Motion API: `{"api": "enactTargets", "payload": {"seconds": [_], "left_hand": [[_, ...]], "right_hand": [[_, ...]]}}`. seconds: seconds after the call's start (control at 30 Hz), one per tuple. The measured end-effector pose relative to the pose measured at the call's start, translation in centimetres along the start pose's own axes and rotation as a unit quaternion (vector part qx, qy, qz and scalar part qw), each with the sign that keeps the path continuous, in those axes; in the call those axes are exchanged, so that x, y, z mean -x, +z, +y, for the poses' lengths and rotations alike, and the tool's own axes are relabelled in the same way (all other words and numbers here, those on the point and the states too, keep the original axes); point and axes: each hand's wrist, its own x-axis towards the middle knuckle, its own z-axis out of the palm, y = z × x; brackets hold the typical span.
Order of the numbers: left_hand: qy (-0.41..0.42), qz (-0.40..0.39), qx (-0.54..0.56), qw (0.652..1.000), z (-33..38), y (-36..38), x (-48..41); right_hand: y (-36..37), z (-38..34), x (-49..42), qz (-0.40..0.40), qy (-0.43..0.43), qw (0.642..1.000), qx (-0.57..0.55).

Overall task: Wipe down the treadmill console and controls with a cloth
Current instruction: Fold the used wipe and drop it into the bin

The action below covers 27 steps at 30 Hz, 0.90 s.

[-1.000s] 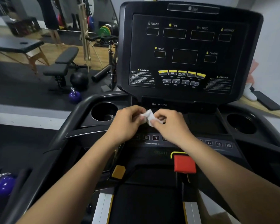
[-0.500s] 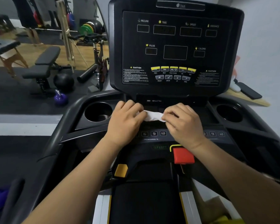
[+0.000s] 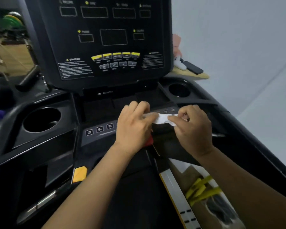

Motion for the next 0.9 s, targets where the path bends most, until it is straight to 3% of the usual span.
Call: {"api": "enactTargets", "payload": {"seconds": [0.27, 0.5, 0.57, 0.63, 0.77, 0.9], "left_hand": [[0.166, -0.027, 0.076, 0.983, 15.5, 2.1, -4.0], [0.221, -0.035, 0.177, 0.958, 35.4, 2.1, -4.5], [0.243, -0.049, 0.206, 0.947, 41.1, 1.8, -4.0], [0.258, -0.074, 0.237, 0.934, 46.6, 1.4, -3.3], [0.305, -0.100, 0.311, 0.895, 57.0, 1.1, -0.9], [0.380, -0.125, 0.373, 0.837, 66.3, 0.7, 2.1]], "right_hand": [[-12.6, 8.6, 9.0, 0.068, 0.082, 0.989, 0.103], [-27.4, 14.1, 21.6, 0.053, 0.217, 0.957, 0.182], [-31.4, 15.1, 25.7, 0.042, 0.298, 0.934, 0.193], [-35.3, 15.7, 29.9, 0.050, 0.379, 0.901, 0.206], [-43.3, 15.5, 37.2, 0.103, 0.355, 0.883, 0.291], [-50.1, 14.1, 43.9, 0.101, 0.420, 0.835, 0.341]]}}
